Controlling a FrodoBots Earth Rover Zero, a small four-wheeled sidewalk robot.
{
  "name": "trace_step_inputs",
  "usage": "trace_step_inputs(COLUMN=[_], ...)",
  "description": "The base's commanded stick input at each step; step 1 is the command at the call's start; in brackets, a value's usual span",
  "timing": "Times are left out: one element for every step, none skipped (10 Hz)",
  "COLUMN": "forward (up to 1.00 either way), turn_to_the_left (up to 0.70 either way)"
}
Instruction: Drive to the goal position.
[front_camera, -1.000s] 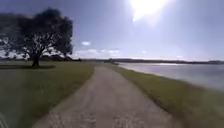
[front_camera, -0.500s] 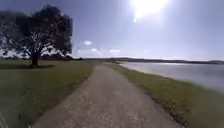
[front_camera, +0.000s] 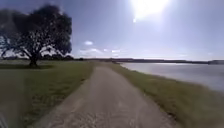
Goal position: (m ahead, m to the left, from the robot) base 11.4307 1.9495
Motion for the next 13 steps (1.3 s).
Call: trace_step_inputs(forward=[0.85, 0.85, 0.85, 0.85, 0.85, 0.85, 0.85, 0.85, 0.85, 0.85, 0.85, 0.85, 0.85], turn_to_the_left=[0.0, 0.0, 0.0, 0.0, 0.0, 0.0, 0.0, 0.0, 0.0, 0.0, 0.0, 0.0, 0.0])
